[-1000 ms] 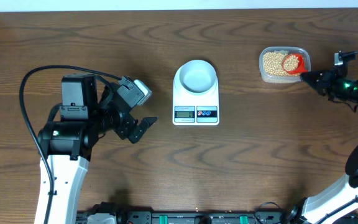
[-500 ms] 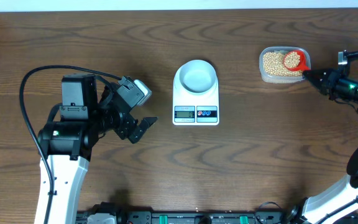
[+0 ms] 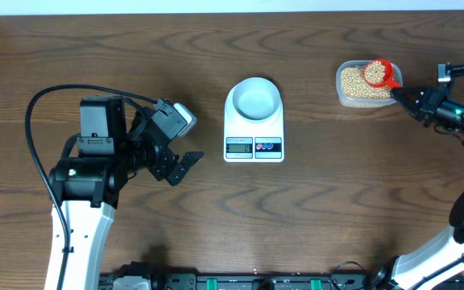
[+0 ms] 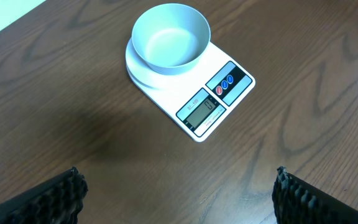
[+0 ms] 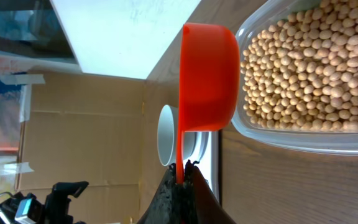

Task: Scoop item into bowl and weigh 50g on scale
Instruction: 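Carry the filled scoop with the right gripper over the white bowl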

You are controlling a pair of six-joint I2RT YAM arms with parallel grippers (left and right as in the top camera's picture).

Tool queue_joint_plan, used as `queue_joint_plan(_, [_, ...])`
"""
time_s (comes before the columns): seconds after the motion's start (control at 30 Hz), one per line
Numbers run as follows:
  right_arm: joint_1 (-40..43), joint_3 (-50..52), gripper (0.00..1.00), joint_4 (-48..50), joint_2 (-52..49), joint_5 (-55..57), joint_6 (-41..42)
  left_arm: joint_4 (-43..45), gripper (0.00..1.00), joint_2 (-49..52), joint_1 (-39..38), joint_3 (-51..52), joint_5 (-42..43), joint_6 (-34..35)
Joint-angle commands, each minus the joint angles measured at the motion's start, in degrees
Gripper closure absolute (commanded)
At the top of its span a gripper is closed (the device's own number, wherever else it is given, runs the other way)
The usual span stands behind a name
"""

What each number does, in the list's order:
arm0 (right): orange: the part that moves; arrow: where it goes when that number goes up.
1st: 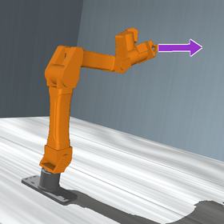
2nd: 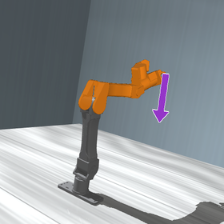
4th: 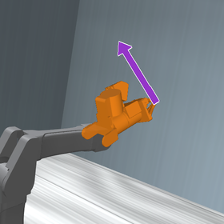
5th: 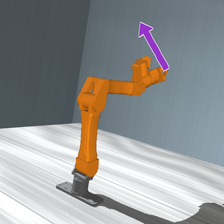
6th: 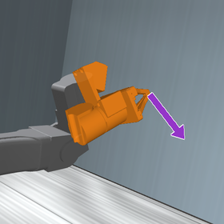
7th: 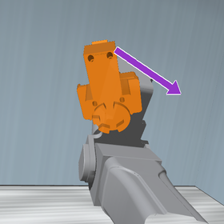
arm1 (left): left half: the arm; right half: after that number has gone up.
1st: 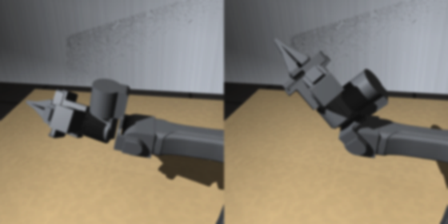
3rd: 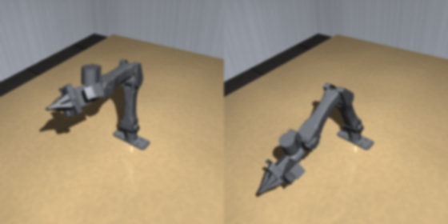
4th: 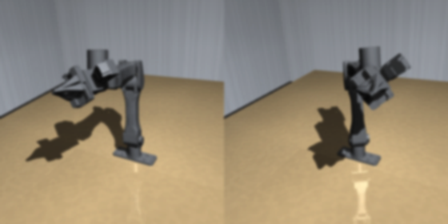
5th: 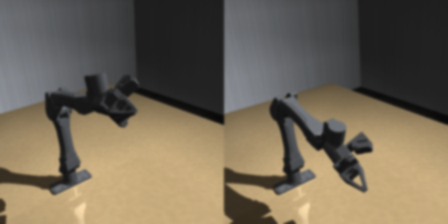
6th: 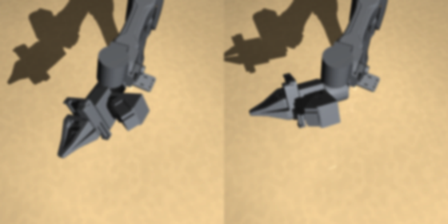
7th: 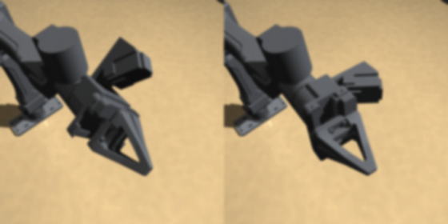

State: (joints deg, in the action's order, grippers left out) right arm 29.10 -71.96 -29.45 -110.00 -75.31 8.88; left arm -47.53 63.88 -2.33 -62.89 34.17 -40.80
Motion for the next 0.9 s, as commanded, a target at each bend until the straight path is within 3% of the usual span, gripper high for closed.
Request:
queue_joint_plan(0.0, [-0.4, 0.1, 0.99, 0.1, -0.1, -3.4, 2.0, 0.0, 0.02, 0.2, 0.3, -1.1, 0.1, -0.7])
queue_joint_plan(0.4, [-6.3, 0.1, 0.99, 1.0, -0.1, -5.2, 3.7, 0.0, 0.02, 0.2, 0.3, -1.1, 0.1, -0.7])
queue_joint_plan(0.87, [-23.6, 0.1, 0.99, 18.9, -0.1, -4.6, 19.7, 0.0, 0.02, 0.2, 0.3, -1.1, 0.1, -0.8])
